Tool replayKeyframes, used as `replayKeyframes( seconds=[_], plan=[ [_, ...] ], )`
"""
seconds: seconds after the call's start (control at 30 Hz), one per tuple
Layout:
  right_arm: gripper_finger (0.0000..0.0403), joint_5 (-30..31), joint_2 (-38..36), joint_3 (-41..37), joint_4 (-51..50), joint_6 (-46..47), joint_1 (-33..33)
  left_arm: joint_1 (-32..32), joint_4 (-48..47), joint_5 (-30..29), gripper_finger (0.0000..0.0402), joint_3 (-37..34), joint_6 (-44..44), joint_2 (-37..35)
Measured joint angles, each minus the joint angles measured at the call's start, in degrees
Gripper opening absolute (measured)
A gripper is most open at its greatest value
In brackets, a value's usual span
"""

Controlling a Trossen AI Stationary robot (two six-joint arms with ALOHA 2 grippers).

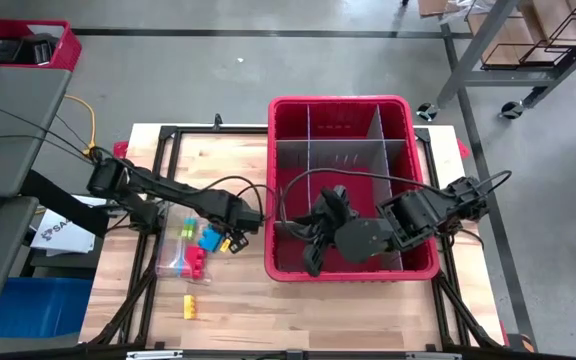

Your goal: Sort Items/Unsort Items

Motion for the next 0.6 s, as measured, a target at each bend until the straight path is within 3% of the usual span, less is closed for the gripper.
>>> replayKeyframes(
  seconds=[0.3, 0.6],
  plan=[
    [0.0094, -2.03, 0.0, 0.0, -2.51, -3.47, 0.72, 0.04, 0.37, -7.55, 0.0287, -1.41, -10.85, 0.01],
    [0.0094, -2.45, 0.0, 0.0, -4.9, -3.52, 0.68, 1.71, 0.43, -5.14, 0.0287, -7.74, -13.35, 0.38]
  ],
)
